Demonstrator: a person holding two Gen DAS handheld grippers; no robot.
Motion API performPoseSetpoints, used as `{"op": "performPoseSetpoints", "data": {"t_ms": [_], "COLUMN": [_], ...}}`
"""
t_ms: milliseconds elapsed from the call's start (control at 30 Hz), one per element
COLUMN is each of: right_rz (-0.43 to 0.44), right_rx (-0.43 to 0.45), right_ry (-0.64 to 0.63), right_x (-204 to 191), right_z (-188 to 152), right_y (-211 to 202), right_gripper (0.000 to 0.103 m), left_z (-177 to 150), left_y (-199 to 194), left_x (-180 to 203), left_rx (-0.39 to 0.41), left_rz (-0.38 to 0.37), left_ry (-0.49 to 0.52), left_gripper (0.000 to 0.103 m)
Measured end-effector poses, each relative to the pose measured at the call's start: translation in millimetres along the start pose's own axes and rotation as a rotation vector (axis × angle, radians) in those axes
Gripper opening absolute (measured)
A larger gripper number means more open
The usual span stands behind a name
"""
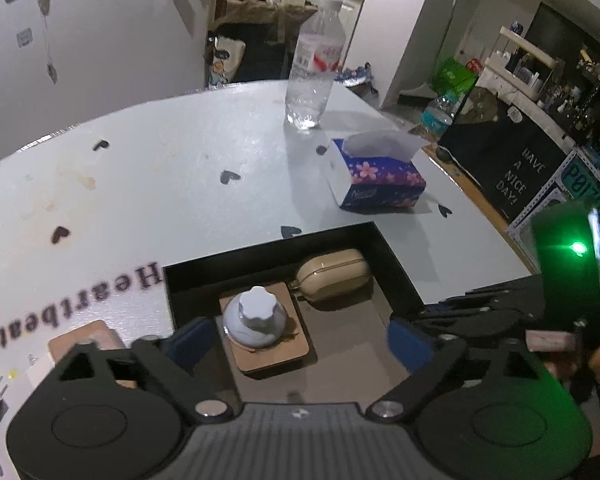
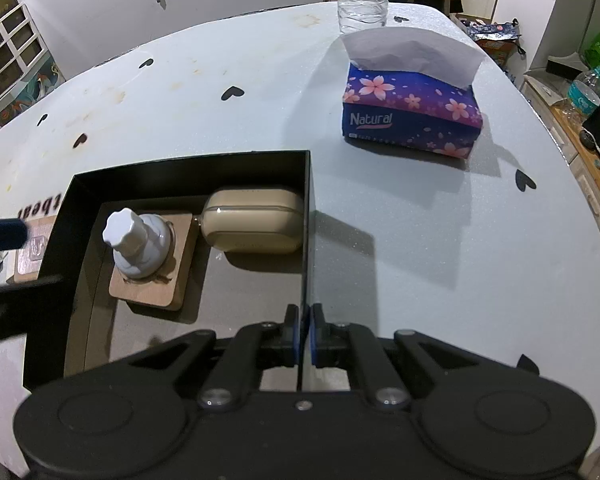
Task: Organize rigid objects
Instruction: 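Place the white knob object with the left gripper onto the tile in the box, then move the left gripper to the brown square block and grasp it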
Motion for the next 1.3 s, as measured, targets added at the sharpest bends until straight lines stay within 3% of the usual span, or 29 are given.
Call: {"op": "performPoseSetpoints", "data": {"t_ms": [300, 567, 767, 867, 1033, 1133, 1300], "right_rz": [-0.001, -0.001, -0.001, 0.0, 0.0, 0.0, 0.001], "right_rx": [0.0, 0.001, 0.001, 0.001, 0.002, 0.003, 0.004], "right_ry": [-0.003, -0.001, 0.0, 0.0, 0.005, 0.01, 0.016], "right_x": [0, 0, 0, 0, 2, 3, 3], "right_z": [0, 0, 0, 0, 0, 0, 0], "right_y": [0, 0, 0, 0, -1, 0, 0], "right_gripper": [0.006, 0.006, 0.005, 0.005, 0.005, 0.005, 0.005], "left_z": [-22, -39, -48, -51, -55, -57, -55], "left_y": [-27, -37, -31, -26, -7, 5, 24], "left_x": [-35, -88, -119, -131, -146, -152, -156], "left_rx": [0.031, 0.046, 0.053, 0.053, 0.019, -0.012, -0.039], "left_rz": [0.1, 0.201, 0.279, 0.287, 0.266, 0.258, 0.273], "left_ry": [-0.06, -0.22, -0.274, -0.318, -0.436, -0.49, -0.498], "left_gripper": [0.103, 0.103, 0.103, 0.095, 0.061, 0.059, 0.058]}}
Point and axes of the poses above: each gripper's, at about its wrist camera, not at the fingertips, and y roughly the way its jaws point, x to its right, z to its top, the point moved 10 cm from there along y, roughly the way its jaws point, and after that the axes turned 9 degrees about z, right-handed, at the moved point
